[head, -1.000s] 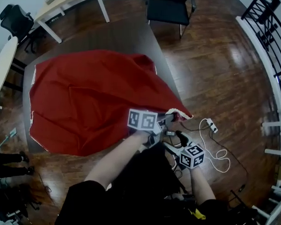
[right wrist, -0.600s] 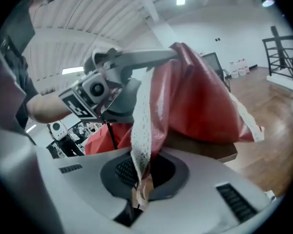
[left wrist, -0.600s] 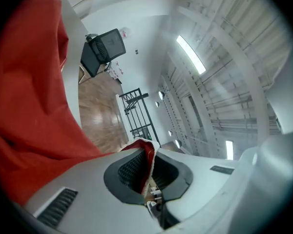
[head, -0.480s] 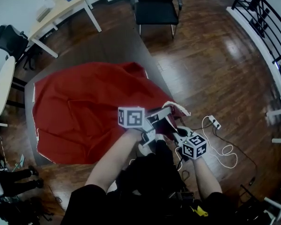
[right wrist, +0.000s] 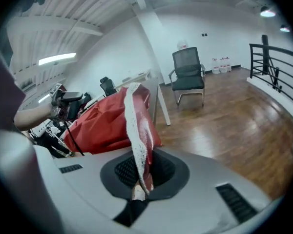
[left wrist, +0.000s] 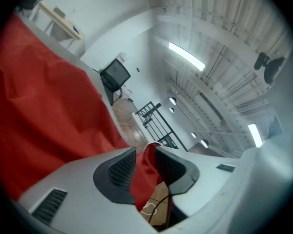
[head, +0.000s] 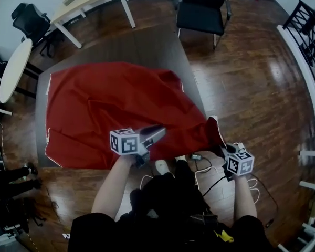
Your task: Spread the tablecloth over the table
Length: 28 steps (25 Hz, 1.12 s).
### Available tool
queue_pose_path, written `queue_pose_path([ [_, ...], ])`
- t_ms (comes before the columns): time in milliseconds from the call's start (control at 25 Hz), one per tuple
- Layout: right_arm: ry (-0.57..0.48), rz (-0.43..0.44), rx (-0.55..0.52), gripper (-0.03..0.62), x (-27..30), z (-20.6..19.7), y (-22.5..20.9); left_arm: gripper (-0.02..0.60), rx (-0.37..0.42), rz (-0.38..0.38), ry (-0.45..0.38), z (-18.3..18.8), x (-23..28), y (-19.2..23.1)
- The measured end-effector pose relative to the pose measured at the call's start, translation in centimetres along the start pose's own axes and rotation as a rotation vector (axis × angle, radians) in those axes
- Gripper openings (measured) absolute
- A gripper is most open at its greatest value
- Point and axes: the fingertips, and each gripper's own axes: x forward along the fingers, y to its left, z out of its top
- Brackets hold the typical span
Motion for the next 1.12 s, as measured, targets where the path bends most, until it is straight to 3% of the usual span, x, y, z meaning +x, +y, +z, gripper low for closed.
queue_pose_path([
  [160, 0.131, -0.172, -0.016, 0.008, -0.2, -2.6, -4.6, 0.124, 0.084, 0.272, -0.077, -0.5, -6.8, 5.9],
  [240, 0.176, -0.193, 0.001, 0.014, -0.5, -3.3, -5.8, 0.124, 0.137, 0.441, -0.086, -1.3, -10.3, 8.8],
  [360, 0.178, -0.189, -0.003, 0.132, -2.0, -2.1, -6.3, 0.124, 0.196, 0.625, -0.076, -2.9, -14.3, 11.5],
  [440, 0.125, -0.211, -0.061, 0.179, -3.5, 0.4, -5.9, 0.124, 0.199, 0.651, -0.109, -3.3, -15.9, 11.7],
  [680, -0.172, -0.358, -0.353, 0.179, -6.4, 13.4, -1.1, 0.124, 0.170, 0.624, -0.259, -1.6, -16.9, 11.3],
  [800, -0.341, -0.405, -0.425, 0.179, -7.0, 20.1, 2.4, 0.124, 0.177, 0.620, -0.318, 0.3, -17.4, 10.8],
  [960, -0.490, -0.356, -0.475, 0.210, -6.1, 26.6, 6.5, 0.124, 0.164, 0.659, -0.383, 1.1, -19.0, 10.3],
  [1040, -0.497, -0.278, -0.431, 0.210, -4.0, 28.5, 8.3, 0.124, 0.138, 0.701, -0.417, 0.4, -21.3, 10.5],
  [1120, -0.435, -0.191, -0.378, 0.210, -0.6, 28.8, 9.9, 0.124, 0.108, 0.743, -0.448, -0.5, -24.3, 11.0],
])
